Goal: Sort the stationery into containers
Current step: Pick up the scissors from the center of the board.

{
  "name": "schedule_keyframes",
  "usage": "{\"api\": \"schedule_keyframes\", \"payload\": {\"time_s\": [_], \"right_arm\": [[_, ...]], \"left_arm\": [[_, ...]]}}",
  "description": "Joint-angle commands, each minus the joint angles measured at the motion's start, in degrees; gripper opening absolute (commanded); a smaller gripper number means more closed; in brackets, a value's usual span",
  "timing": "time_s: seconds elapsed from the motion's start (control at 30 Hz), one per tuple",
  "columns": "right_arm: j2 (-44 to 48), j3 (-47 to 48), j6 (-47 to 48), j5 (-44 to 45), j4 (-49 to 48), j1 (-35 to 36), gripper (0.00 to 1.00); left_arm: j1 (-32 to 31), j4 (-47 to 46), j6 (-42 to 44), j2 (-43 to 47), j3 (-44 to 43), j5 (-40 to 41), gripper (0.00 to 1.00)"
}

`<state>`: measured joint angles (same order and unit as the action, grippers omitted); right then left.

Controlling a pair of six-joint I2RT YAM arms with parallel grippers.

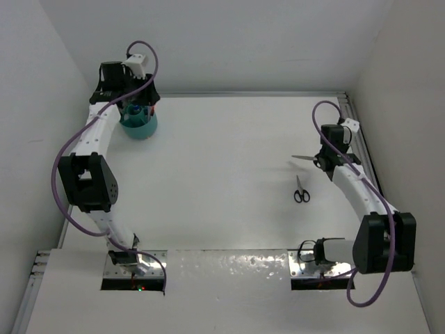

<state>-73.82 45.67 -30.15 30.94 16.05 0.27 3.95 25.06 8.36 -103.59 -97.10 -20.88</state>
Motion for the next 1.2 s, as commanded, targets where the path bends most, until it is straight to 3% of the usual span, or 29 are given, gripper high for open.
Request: {"api": "schedule_keyframes", "payload": {"time_s": [0.0,0.1,0.23,0.4,0.57,0.9,1.03,1.17], "right_arm": [[1.9,3.4,8.1,4.5,-5.1,4.5,0.0],[1.8,4.7,12.8,3.3,-8.8,10.2,0.0],[0.4,7.3,18.1,1.8,-13.1,15.9,0.0],[-1.8,10.6,21.3,-8.9,-18.9,23.7,0.0],[-4.9,15.1,21.2,-16.6,-23.8,31.0,0.0],[-9.9,21.7,25.7,-22.6,-27.2,39.5,0.0],[-10.6,22.2,26.6,-22.7,-28.0,40.9,0.0],[-10.5,22.4,26.6,-22.8,-28.8,41.3,0.0]], "left_arm": [[-1.4,0.9,4.9,4.4,-1.7,-12.8,0.46],[-2.4,3.8,9.5,4.7,-1.4,-20.2,0.47],[-6.6,7.3,14.8,6.3,-0.1,-22.4,0.47],[-12.1,10.6,20.9,8.8,2.9,-27.4,0.51],[-15.5,6.3,13.3,8.8,5.1,-35.1,0.56],[-19.7,-7.6,-1.3,8.2,9.2,-35.7,0.65],[-20.4,-8.6,-2.5,8.2,9.7,-36.7,0.65],[-20.7,-4.4,1.7,8.5,10.3,-36.5,0.65]]}}
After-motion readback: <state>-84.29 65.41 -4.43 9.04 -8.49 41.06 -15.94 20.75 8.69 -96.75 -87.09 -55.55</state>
